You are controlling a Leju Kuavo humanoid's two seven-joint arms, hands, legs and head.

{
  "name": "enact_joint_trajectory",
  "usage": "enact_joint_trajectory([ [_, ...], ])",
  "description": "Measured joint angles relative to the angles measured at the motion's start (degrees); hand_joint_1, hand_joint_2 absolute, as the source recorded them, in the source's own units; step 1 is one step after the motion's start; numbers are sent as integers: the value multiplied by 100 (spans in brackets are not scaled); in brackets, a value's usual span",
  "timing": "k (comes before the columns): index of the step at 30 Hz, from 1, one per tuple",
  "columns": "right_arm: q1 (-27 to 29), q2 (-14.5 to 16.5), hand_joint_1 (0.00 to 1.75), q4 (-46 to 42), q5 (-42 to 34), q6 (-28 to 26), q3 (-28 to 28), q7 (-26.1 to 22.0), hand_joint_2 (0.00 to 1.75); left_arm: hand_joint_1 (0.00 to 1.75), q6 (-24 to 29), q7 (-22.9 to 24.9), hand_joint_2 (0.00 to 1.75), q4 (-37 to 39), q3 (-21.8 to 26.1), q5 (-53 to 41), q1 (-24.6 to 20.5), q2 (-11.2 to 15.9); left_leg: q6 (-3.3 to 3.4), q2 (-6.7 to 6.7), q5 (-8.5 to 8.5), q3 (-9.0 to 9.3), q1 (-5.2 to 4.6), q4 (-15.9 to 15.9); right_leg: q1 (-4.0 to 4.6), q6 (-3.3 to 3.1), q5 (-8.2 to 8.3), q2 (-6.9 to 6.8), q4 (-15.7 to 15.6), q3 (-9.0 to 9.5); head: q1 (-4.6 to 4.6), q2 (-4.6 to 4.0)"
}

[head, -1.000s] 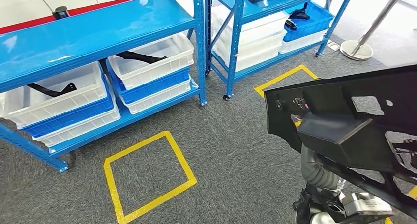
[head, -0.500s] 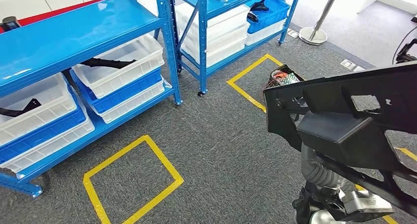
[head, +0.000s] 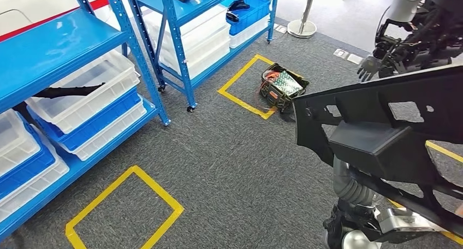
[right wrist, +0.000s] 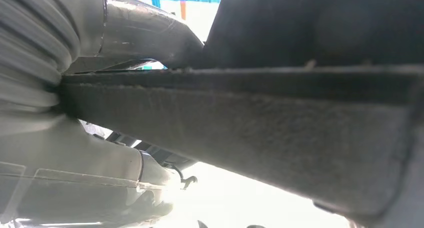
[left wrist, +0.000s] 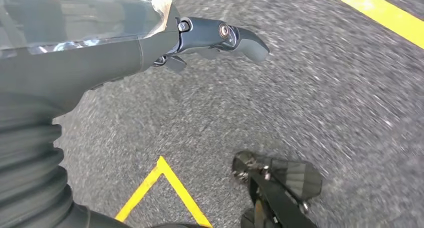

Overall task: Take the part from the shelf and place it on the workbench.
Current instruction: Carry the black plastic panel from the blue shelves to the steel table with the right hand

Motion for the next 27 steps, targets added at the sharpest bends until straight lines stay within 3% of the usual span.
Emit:
enact_joint_trajectory([
  [2, -4, 7, 175, 1, 0, -10, 0, -2, 175, 0, -32, 0, 175, -2, -2, -13, -1, 31, 68, -212, 230, 279, -20, -592, 19, 35, 14, 122, 8, -14, 2, 0],
  [3, -4, 10, 175, 2, 0, -18, 0, -4, 175, 0, -42, 0, 175, -3, -3, -17, -2, 44, 88, -253, 248, 319, -38, -691, 14, 66, 27, 178, 8, -33, 3, 0],
  [5, 0, 11, 175, 0, 0, -34, 1, -8, 175, 0, -50, 0, 175, -5, -3, -23, -7, 53, 119, -123, 286, 334, -56, -748, 7, 144, 62, 284, 4, -91, 1, 0],
  [7, 0, 4, 175, -2, -1, -48, 0, -13, 175, 0, -56, 0, 175, -7, -2, -27, -11, 57, 166, 18, 359, 370, -38, -847, 27, 170, -16, 128, 186, -227, 22, 0],
  [9, -9, 1, 175, -1, -4, -54, 4, -18, 175, 0, -62, 2, 175, -9, -3, -28, -5, 57, 189, 183, 396, 382, -34, -901, 36, 144, -305, -185, 791, -542, 63, 0],
  [11, -9, -1, 175, 7, -10, -56, 9, -19, 175, 0, -65, 7, 175, -10, -4, -29, 4, 55, 189, 357, 396, 367, -37, -900, -2, 166, -579, -320, 1495, -882, 87, 0],
  [12, -5, -2, 175, 12, -12, -57, 10, -19, 175, 0, -65, 9, 175, -10, -4, -30, 6, 54, 179, 441, 392, 364, -34, -898, -36, 213, -609, -350, 1630, -936, 89, 0],
  [13, -4, -5, 175, 16, -13, -59, 10, -19, 175, 0, -66, 10, 175, -10, -4, -32, 6, 52, 160, 517, 384, 367, -24, -893, -73, 282, -550, -383, 1529, -865, 90, 0],
  [15, -9, -11, 175, 17, -13, -62, 10, -19, 175, 0, -69, 12, 175, -12, -4, -38, 5, 52, 88, 649, 348, 386, 4, -860, -144, 443, -288, -580, 758, -412, 93, 0],
  [16, -13, -13, 175, 19, -13, -62, 11, -18, 175, 0, -73, 14, 175, -17, -4, -42, 5, 60, 35, 703, 313, 382, 4, -832, -153, 481, -181, -703, 392, -195, 100, 0],
  [17, -16, -11, 175, 18, -13, -63, 13, -19, 175, 0, -79, 15, 175, -22, -4, -48, 5, 68, -16, 750, 280, 382, -2, -809, -151, 468, -119, -788, 152, -51, 98, 0],
  [18, -16, -12, 175, 18, -14, -64, 12, -21, 175, 0, -87, 17, 175, -27, -4, -53, 3, 75, -60, 794, 255, 384, -11, -797, -136, 415, -104, -821, 64, -4, 97, 0],
  [20, -11, -15, 175, 17, -18, -70, 8, -25, 175, 0, -102, 22, 175, -30, -4, -62, -1, 76, -111, 860, 243, 408, -8, -813, -100, 294, -106, -735, 93, -28, 85, 0],
  [25, -8, -22, 175, 17, -17, -78, 2, -25, 175, 0, -109, 26, 175, -30, -5, -61, -5, 72, -143, 928, 251, 438, 10, -836, -85, 237, -103, -662, 97, -49, 86, 0],
  [26, -6, -21, 175, 15, -17, -78, 2, -26, 175, 0, -109, 28, 175, -30, -5, -61, -6, 70, -163, 904, 235, 442, 25, -829, -99, 213, -93, -624, 92, -49, 80, 0],
  [27, -6, -19, 175, 13, -16, -78, 1, -27, 175, 0, -109, 30, 175, -30, -5, -63, -1, 66, -174, 735, 21, 287, 36, -490, -97, 163, -81, -541, 87, -55, 60, 0],
])
